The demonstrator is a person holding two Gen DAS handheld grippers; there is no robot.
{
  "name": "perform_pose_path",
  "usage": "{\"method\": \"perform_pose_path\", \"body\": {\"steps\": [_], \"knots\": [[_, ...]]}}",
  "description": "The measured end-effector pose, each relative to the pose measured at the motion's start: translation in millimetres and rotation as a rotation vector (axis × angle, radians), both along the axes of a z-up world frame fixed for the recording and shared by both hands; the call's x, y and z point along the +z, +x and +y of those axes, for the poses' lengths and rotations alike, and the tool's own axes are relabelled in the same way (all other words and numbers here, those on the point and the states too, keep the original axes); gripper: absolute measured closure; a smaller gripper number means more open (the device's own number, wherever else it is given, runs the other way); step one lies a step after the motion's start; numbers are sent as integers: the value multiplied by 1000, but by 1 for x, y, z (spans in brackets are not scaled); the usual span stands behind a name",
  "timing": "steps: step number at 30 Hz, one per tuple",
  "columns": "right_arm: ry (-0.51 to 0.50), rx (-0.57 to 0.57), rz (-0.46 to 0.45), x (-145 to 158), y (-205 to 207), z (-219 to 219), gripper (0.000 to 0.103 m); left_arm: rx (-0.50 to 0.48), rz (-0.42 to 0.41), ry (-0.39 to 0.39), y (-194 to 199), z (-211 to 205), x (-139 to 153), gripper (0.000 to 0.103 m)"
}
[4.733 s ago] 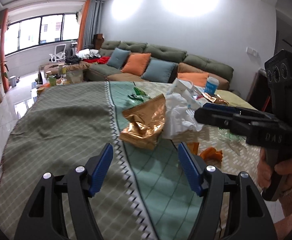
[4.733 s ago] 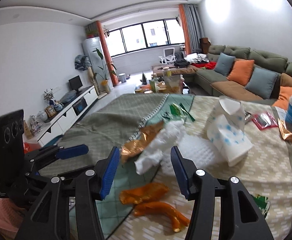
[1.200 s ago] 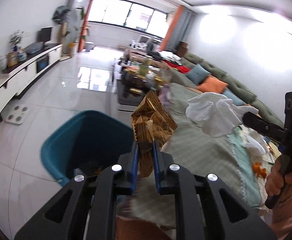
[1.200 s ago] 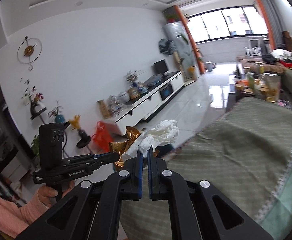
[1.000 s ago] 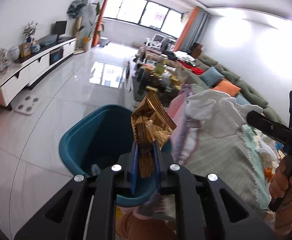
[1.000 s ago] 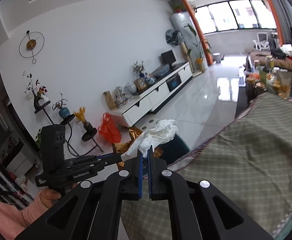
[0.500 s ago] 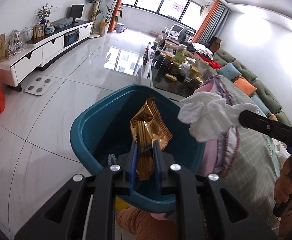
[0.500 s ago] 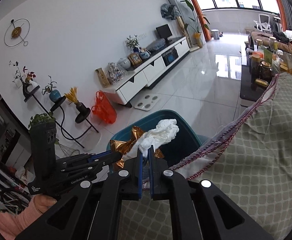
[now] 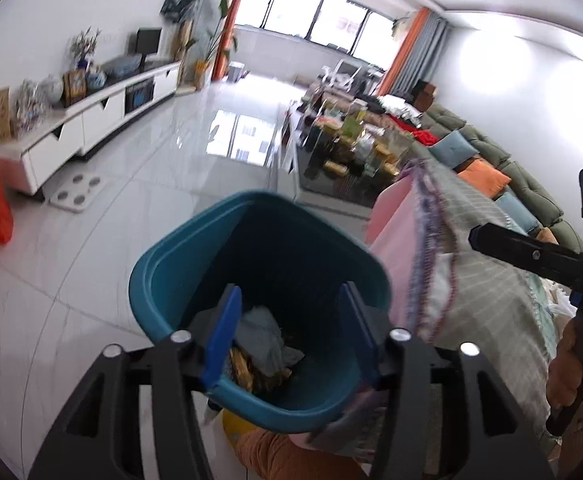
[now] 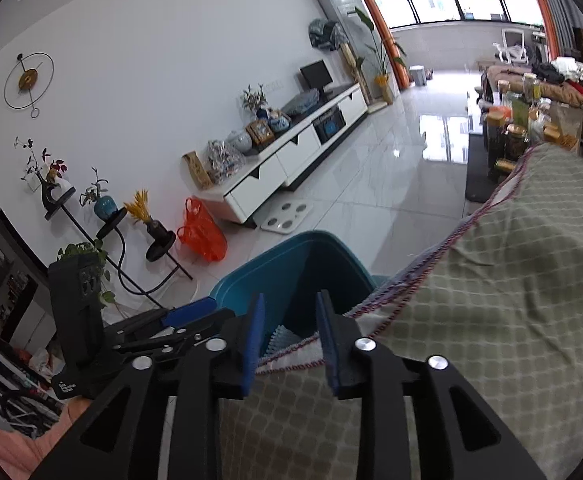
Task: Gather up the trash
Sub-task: 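Carry both items to the teal bin and open both tools to drop them, then grasp an orange peel with each tool from the cloth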
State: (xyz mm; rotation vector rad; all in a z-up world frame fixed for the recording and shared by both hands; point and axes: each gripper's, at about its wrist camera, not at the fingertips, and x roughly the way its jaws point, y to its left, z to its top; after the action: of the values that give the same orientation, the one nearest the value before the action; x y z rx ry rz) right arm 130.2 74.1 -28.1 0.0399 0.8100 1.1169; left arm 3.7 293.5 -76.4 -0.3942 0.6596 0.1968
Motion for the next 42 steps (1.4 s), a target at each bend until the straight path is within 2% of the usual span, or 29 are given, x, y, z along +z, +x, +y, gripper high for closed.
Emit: {"method": "perform_pose_path", "body": {"steps": [7, 11, 16, 25, 31, 36, 42], "knots": [[44, -55, -80, 20, -15, -49, 64, -126, -112, 50, -3, -46, 30, 25], [68, -123, -132, 34, -23, -89, 60, -233, -152, 68, 1, -86, 37, 19], [88, -249, -179, 46, -35, -151, 53, -418, -177, 77, 10, -151, 38, 15], [51, -509, -185, 35, -46, -259, 49, -689, -165, 72, 24, -255, 26, 14], [41, -641, -172, 27, -51, -314, 49, -814, -145, 57, 30, -301, 20, 14], [26, -689, -144, 16, -59, -341, 49, -871, -109, 40, 40, -327, 14, 16], [-15, -672, -87, -10, -68, -348, 49, -914, -50, -21, 55, -336, 9, 33]]}}
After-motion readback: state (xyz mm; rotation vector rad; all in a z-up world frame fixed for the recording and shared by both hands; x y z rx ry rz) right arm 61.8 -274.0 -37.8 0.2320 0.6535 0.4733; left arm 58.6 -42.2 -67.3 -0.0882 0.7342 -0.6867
